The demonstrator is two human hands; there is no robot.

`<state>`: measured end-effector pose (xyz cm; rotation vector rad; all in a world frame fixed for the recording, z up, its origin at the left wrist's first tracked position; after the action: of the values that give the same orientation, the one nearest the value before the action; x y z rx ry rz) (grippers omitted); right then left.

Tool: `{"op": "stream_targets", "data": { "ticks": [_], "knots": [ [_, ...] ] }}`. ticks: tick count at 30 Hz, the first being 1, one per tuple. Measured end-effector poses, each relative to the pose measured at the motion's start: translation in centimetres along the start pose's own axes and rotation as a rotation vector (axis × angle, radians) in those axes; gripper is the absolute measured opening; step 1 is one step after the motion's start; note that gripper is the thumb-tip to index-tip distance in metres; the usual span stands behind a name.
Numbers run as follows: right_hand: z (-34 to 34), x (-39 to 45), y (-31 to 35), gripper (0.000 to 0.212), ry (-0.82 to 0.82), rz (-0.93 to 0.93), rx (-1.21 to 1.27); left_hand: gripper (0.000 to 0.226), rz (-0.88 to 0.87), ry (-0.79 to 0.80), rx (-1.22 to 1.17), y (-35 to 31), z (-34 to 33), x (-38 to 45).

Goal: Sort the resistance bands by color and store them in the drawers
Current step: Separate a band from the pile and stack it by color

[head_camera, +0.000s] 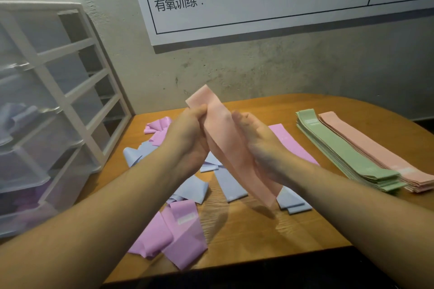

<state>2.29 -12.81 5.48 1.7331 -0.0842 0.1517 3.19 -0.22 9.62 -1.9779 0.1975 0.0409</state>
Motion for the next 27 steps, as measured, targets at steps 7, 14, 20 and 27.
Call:
{"op": "stream_targets", "data": {
  "ticks": [7,14,20,27],
  "knots": [
    [0.9,-0.7,-1.7,0.021,0.075,-0.037,-0.152,0.033,0.068,-0.187,-0.132,-0.3,1.6,1.4],
    [0.7,-1.6,-3.2,0.023,0.208,-0.171,-0.236,0.04,0.034,-0.276,-0.203,-0.6,1.2,1.5],
    [1.1,-2.0,-3.3,0.029,0.186,-0.27,-0.282,0.023,0.068,-0.451,-0.228,0.2,3.8,3.7],
    [1.9,-2.5,-3.6,0.035,0.235,-0.319,-0.303,0.014,0.091,-0.506,-0.197,1.2,6.7,4.8]
  ]
}}
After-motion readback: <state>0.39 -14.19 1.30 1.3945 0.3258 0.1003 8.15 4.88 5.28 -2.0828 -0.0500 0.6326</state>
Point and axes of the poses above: each hand's wrist, its own x-axis towards the middle knuckle, its own z-axis out of the back of the hand, y = z × x, the point moved 4 cm from there along x, towards the middle knuckle, and after that the axes turned 2 degrees about -x, right-handed, at the moved point
